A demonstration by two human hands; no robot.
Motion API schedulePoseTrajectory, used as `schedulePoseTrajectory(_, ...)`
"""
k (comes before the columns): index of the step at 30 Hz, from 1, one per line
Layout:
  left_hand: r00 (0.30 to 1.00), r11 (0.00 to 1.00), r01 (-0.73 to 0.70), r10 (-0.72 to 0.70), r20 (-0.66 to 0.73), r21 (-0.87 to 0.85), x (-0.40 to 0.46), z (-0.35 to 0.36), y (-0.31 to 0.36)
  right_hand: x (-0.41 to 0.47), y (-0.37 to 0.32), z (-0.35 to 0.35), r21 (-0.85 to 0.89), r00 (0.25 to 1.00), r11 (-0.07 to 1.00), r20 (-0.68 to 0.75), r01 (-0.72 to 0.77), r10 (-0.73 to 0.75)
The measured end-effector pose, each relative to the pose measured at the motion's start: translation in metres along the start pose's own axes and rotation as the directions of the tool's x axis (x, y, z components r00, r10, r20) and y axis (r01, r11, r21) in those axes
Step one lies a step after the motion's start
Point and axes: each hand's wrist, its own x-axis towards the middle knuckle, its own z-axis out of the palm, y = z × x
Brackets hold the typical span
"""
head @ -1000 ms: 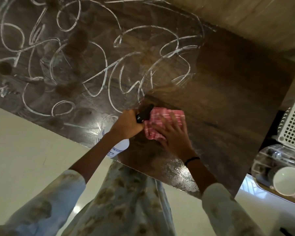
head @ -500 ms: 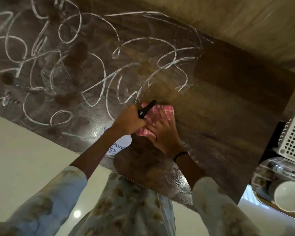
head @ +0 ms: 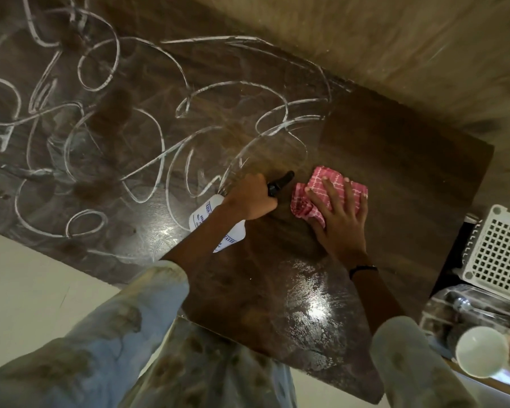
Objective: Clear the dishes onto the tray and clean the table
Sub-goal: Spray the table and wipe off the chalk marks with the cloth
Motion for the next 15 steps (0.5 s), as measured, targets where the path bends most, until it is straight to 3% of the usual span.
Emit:
schedulePoseTrajectory(5, 0.999, 0.998, 0.024, -0.026, -0.042, -0.054, 0.013, -0.011, -0.008, 0.042, 0.012, -0.011, 0.047, 0.998, 0.997, -0.024, -0.055, 0.056)
schedulePoseTrajectory(9, 0.998, 0.996, 0.014, -0.019, -0.064, -0.084, 0.018, -0.024, -0.013, 0.088, -0.016, -0.013, 0.095, 0.991, 0.99, -0.072, -0.102, 0.109)
schedulePoseTrajectory(15, 0.997, 0.988, -0.017, 0.006, -0.077, -0.151, 0.022, -0.04, -0.012, 0.086, -0.069, -0.003, 0.115, 0.977, 0.974, -0.112, 0.193, -0.181)
